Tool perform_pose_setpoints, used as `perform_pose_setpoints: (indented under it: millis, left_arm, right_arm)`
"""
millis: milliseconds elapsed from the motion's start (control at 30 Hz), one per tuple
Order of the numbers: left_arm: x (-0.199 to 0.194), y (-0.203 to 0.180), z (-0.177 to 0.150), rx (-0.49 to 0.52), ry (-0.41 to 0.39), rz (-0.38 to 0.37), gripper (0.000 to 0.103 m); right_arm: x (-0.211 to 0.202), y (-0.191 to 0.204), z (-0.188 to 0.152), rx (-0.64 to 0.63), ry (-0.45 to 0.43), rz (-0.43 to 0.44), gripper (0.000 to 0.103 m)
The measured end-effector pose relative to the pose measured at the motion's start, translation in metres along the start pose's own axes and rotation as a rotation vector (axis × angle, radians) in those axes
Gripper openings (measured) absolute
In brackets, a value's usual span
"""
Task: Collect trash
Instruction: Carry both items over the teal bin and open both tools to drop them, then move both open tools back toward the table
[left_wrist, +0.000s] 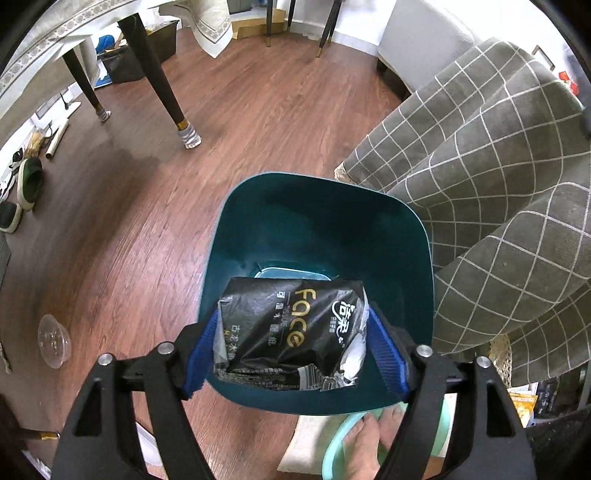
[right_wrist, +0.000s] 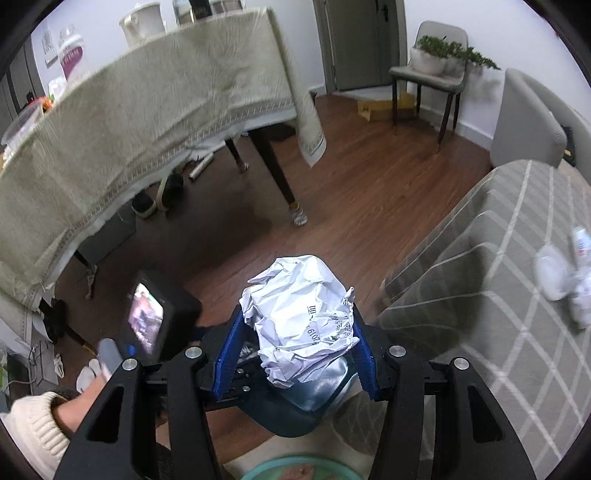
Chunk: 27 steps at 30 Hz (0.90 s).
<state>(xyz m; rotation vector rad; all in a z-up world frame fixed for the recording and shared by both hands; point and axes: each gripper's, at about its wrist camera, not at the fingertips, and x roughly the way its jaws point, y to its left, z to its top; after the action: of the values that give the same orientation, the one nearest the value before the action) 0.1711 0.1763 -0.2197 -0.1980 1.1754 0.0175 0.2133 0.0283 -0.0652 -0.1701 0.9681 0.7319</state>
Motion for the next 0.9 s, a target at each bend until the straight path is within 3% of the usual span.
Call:
perform_pose_setpoints:
  millis: [100, 267, 600, 900]
  left_arm:
    - [-0.010, 0.004, -0.001, 0.004, -0.029, 0.003, 0.087]
    - [-0.031, 0.019, 0.002, -0.029, -0.089, 0.005, 0.087]
    - [-0.103, 0.022, 0.021, -0.053, -0.307, -0.030, 0.075]
    - [-0.157, 0.016, 0.035, -0.081, -0.447, -0.078, 0.063]
  right_arm:
    - [0.016, 0.005, -0.003, -0.016, 0.035, -0.006, 0.054]
    - [0.036, 0.009, -0.007, -0.025, 0.079, -0.016, 0.054]
    - [0.079, 0.009, -0.025, -0.033, 0.177, -0.013, 0.054]
    - [0.120, 0.008, -0.053, -0.037, 0.263, 0.020, 0.054]
